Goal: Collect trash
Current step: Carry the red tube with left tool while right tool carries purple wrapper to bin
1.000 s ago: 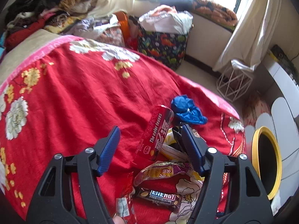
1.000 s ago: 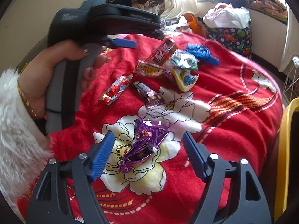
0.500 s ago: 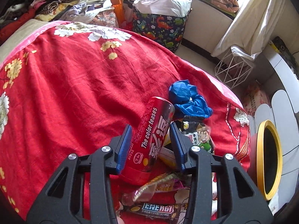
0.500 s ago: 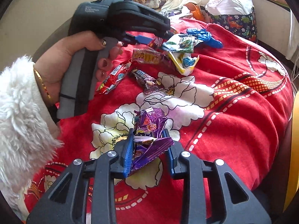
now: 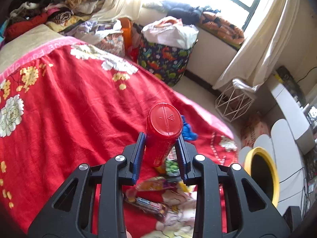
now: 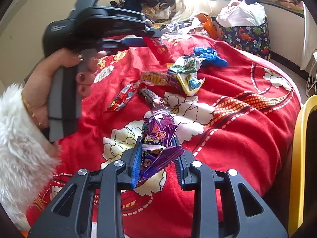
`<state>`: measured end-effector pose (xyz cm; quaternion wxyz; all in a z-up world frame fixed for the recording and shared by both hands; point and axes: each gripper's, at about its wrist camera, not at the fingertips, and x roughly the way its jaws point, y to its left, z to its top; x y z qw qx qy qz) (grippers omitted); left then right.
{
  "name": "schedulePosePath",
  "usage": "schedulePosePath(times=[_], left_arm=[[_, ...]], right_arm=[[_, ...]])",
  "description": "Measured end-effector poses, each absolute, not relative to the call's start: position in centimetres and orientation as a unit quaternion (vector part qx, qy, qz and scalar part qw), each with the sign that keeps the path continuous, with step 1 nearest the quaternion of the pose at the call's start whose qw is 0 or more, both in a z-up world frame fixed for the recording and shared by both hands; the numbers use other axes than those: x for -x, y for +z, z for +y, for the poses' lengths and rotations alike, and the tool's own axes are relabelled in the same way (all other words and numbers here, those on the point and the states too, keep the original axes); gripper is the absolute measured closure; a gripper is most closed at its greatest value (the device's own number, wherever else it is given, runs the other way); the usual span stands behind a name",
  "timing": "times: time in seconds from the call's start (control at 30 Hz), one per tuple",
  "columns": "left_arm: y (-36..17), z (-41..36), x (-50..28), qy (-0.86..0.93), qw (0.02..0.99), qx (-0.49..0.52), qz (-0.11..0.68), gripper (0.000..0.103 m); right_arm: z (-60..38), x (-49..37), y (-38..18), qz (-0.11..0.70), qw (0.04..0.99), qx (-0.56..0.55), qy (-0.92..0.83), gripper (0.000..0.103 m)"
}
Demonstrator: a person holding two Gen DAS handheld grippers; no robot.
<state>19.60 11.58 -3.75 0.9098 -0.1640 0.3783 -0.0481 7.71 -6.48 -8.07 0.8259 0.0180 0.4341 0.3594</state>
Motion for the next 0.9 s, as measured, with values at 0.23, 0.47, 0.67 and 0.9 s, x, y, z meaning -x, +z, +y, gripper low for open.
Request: schedulePosePath(times=[0.23,0.47,0.67,0.9], left_arm=[[-1.7,10.4,-16.6,-0.062,0.919,0.178,0.346,0.08],[-0.5,8.8,-14.6,-0.072,0.925,0.175,0.331,0.08],[-0.1,7.9,-13.5,-0.077,0.927,0.174,0.324,0.08],[0.1,6.7,-12.8,-0.089,0.927,0.172,0.322,0.08]], right_arm=[[-8.1,-7.5,-6.3,0.417,0.836,-0.029,0.355,0.075],[-9.7,-7.2,-4.7,0.4,0.848,-0.037,0.347,0.075],[-10.8,-7.5,-3.9,0.389,0.856,-0.043,0.337,0.075],[-12.4,-7.5,-3.1,0.378,0.866,-0.053,0.323,0.075]])
